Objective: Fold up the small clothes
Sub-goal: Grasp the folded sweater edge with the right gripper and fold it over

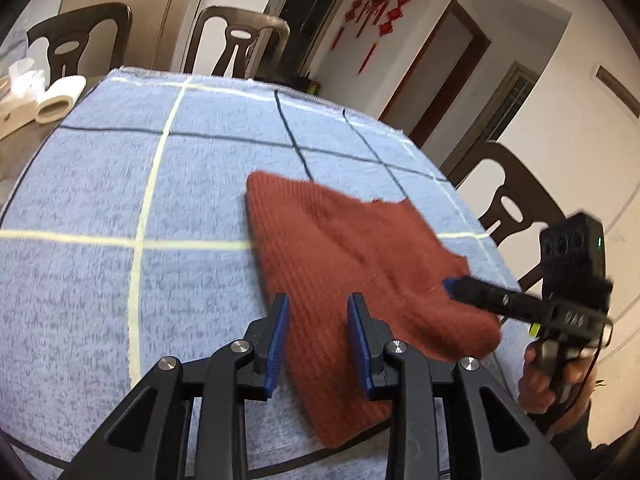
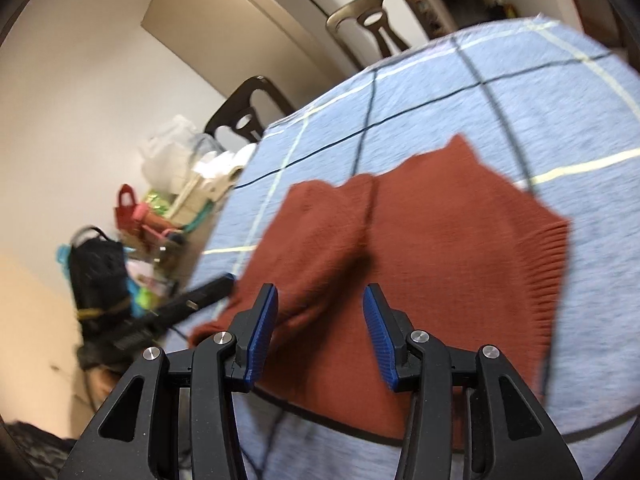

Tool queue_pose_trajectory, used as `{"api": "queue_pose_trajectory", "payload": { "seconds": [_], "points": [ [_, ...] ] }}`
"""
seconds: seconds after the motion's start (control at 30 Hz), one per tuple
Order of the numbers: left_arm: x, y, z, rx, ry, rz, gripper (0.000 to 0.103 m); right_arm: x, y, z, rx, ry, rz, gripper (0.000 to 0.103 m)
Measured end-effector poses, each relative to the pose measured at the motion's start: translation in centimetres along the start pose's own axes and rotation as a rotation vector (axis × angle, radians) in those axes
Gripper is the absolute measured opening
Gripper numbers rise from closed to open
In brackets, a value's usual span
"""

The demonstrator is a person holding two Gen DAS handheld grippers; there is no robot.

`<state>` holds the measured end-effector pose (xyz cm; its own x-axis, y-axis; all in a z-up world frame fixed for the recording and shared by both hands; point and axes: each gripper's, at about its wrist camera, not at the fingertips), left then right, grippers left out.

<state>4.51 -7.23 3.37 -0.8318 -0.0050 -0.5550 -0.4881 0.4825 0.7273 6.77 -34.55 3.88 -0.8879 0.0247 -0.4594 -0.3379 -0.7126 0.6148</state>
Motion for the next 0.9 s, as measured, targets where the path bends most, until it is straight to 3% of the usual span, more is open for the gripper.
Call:
{"api": "queue_pose_trajectory", "payload": {
  "seconds": [0.27, 0.3, 0.37, 0.47, 0.7, 0.9],
  "points": [
    [0.6, -0.8, -0.3, -0.017, -0.031, 0.003, 0.038, -0.9, -3.1, -0.4, -0.03, -0.081, 0.095, 0.046],
    [0.6, -0.9, -0.3, -0.018, -0.033, 0.004, 0.038, -1.0, -3.2, -0.5, -0.035, -0.09, 0.096, 0.043],
    [0.6, -1.0, -0.4, -0.02, -0.033, 0.006, 0.039, -1.2, -3.5, -0.3, -0.023, -0.082, 0.095, 0.021],
    [0.4, -1.0, -0.4, -0.025, -0.033, 0.012, 0.039, -1.3, -3.7, -0.2, -0.01, -0.065, 0.097, 0.015],
    [-1.2, -0.2, -2.1, -0.021, -0.072, -0.018, 0.039, -2.2, -0.6, 0.4, 0.009, 0.017, 0.02, 0.013],
    [-1.9, -1.2, -4.7, 0.003, -0.13, -0.016, 0.039, -2.6, 3.2, -2.1, 0.078, -0.002, -0.057, 0.013]
  ]
}}
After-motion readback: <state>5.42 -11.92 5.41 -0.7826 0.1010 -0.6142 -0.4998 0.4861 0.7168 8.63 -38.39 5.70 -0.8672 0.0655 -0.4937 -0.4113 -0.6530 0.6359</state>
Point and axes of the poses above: each gripper's, at about its wrist camera, not at the fingertips, and y roughly against the way its jaws point, z to its left, x to its underside, and after that the axes turned 5 degrees about z, right-handed
